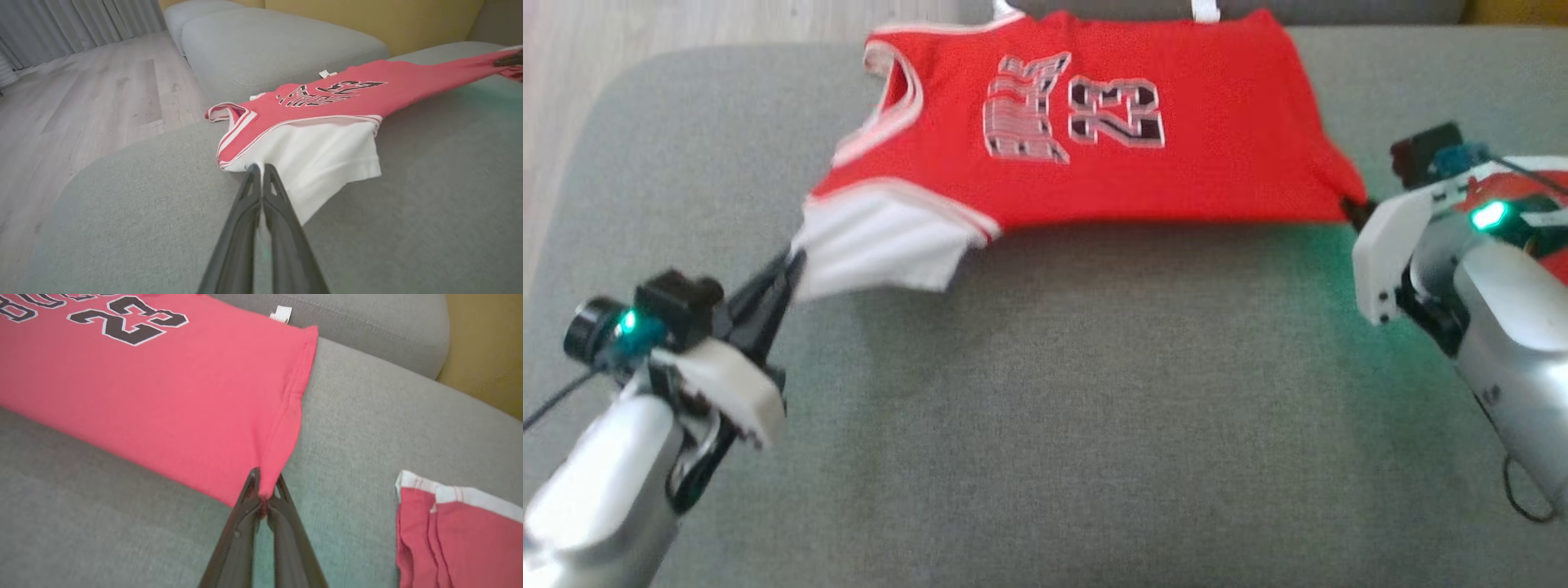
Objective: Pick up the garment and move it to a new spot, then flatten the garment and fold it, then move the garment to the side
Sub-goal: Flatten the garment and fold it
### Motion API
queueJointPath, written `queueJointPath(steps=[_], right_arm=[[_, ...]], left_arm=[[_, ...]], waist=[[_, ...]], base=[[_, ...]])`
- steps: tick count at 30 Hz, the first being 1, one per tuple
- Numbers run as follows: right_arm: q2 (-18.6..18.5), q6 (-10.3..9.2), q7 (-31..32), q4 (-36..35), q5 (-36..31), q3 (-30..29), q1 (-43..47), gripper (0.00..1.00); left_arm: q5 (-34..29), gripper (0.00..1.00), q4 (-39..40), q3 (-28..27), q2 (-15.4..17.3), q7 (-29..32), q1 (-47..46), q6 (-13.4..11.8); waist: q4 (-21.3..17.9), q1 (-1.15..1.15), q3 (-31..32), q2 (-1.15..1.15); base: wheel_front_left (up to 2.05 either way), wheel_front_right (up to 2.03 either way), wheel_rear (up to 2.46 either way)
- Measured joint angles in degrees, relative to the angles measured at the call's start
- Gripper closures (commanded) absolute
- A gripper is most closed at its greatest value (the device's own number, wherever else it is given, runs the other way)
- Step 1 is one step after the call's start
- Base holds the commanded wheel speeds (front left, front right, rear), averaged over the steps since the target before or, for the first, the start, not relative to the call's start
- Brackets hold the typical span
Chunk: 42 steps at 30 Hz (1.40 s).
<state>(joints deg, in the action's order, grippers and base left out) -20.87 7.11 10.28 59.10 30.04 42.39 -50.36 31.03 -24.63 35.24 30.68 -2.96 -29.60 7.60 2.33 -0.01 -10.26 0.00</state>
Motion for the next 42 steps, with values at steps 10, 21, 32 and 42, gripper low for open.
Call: queueJointPath(steps=[10,21,32,42], right_arm=[[-9.26,0.00,13.29,-14.45,15.74,10.88,7.71,1.00],[-16.49,0.00,19.87,-26.30,26.97,14.39,13.43,1.00],[-15.47,0.00,16.28,-25.91,27.37,11.32,11.84,1.00],[-12.20,0.00,13.86,-21.14,26.81,8.83,6.26,1.00]], left_arm=[[4.11,1.00,14.12,2.42,7.94,9.55,12.55,-0.56],[8.48,1.00,26.79,2.04,14.05,15.58,21.84,-4.74],[8.24,1.00,22.74,1.52,11.83,15.52,13.94,-4.70],[7.65,1.00,14.74,1.90,9.49,17.47,3.83,-2.13]], waist=[[-0.60,0.00,5.95,0.00],[-1.69,0.01,9.24,0.00],[-2.23,0.02,6.10,0.00],[-2.77,0.02,2.63,0.00]], base=[[0.00,0.00,0.00],[0.00,0.00,0.00],[0.00,0.00,0.00],[0.00,0.00,0.00]])
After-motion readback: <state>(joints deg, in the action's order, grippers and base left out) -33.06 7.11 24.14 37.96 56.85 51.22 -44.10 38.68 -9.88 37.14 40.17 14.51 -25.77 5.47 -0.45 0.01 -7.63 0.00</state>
